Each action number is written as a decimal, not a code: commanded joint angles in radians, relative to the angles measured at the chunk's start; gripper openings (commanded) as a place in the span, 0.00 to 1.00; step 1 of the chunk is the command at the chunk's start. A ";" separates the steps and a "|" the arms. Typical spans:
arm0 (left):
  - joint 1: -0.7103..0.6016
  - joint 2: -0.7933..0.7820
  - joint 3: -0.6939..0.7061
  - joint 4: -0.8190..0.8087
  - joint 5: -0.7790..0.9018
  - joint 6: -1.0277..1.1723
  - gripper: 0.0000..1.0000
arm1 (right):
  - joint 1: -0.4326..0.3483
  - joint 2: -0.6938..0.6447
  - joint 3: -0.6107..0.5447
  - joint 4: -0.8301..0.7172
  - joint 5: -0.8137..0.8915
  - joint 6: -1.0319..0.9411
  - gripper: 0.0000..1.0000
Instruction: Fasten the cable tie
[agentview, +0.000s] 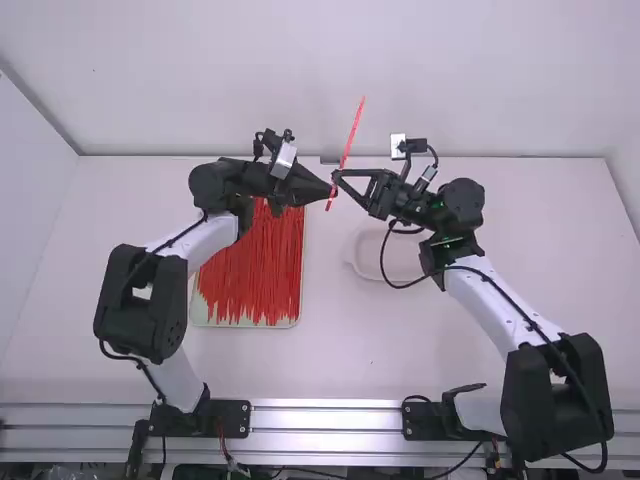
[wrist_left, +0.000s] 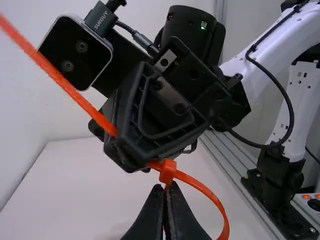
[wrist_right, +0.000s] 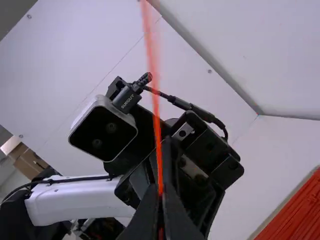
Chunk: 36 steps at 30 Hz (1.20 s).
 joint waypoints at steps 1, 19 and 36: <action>-0.005 0.002 0.005 0.008 -0.016 0.005 0.02 | -0.002 -0.014 0.026 0.004 -0.005 -0.002 0.00; -0.003 0.002 0.005 0.008 -0.044 -0.006 0.02 | -0.045 -0.014 0.026 0.000 -0.100 -0.008 0.00; 0.087 0.002 0.005 -0.114 -0.121 -0.037 0.99 | -0.096 -0.014 0.025 -0.011 -0.141 -0.021 0.00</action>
